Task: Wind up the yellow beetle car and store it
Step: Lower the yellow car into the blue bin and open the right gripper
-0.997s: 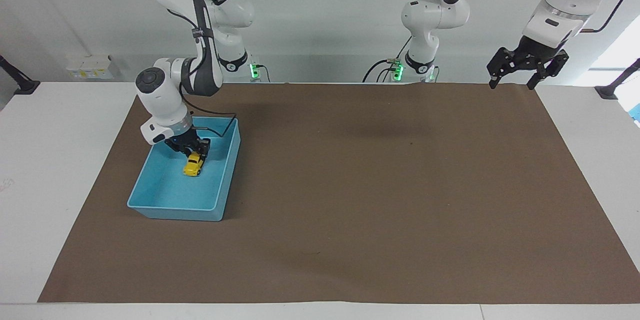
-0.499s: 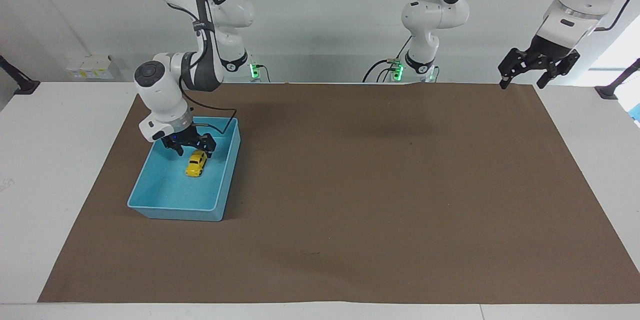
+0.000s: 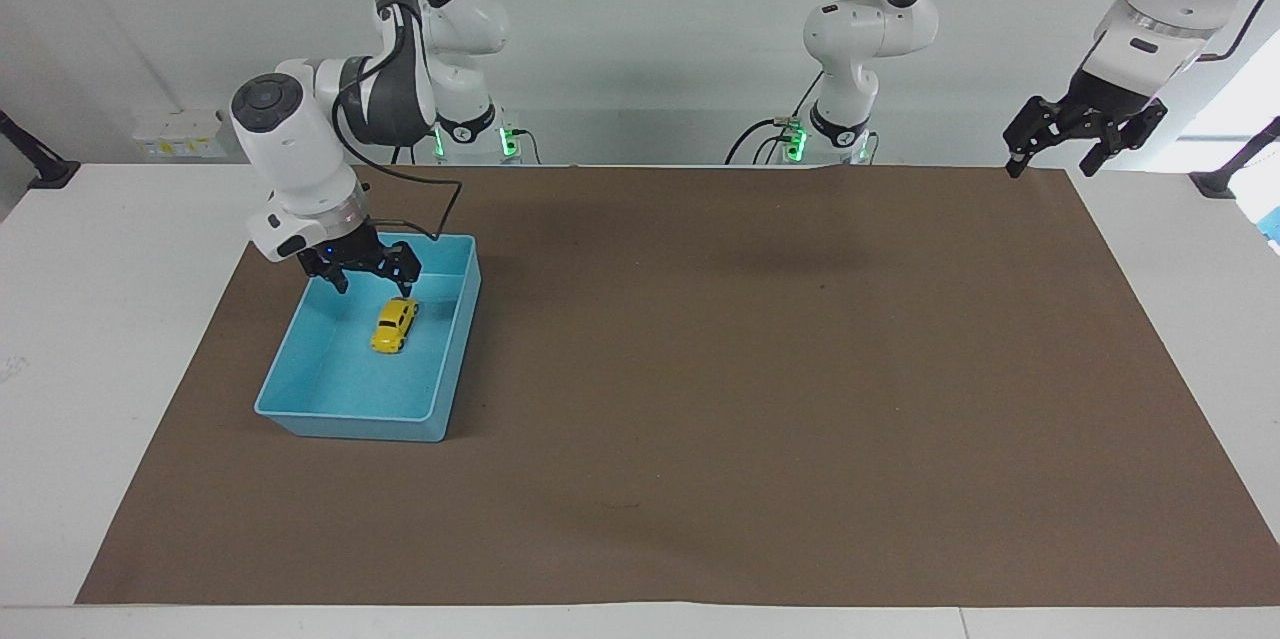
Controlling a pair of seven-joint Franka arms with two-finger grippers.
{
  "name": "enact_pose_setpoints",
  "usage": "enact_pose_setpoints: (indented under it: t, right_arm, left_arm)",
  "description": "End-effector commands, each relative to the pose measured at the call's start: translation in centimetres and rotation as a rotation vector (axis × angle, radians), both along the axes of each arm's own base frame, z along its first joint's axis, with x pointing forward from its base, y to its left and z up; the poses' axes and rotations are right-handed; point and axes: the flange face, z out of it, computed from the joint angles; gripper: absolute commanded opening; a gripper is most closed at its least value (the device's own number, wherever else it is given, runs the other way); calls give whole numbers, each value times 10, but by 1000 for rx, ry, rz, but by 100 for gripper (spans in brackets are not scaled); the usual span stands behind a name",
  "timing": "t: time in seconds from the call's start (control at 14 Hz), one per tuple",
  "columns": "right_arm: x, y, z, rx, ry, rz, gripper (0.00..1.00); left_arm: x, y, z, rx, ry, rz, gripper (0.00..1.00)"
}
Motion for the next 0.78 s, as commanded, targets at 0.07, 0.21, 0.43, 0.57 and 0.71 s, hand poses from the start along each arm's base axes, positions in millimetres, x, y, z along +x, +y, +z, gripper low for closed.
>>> enact_pose_setpoints:
  t: [0.07,0.21,0.43,0.57,0.71]
  right_arm:
    - [7,28,35,-15,-6,-26,100]
    - [10,32,59,-3,-2,-28,100]
    - [8,33,91,50,27,-44,100]
    - [5,31,111,59,49,-55,100]
    - [2,26,128,60,67,-59,100]
  left_arm:
    - [-6,4,3,3,7,2,100]
    - [-6,3,3,3,7,0,100]
    - [-6,2,3,3,7,-3,100]
    - [-6,2,3,3,7,-3,100]
    - [-6,2,3,3,7,-3,100]
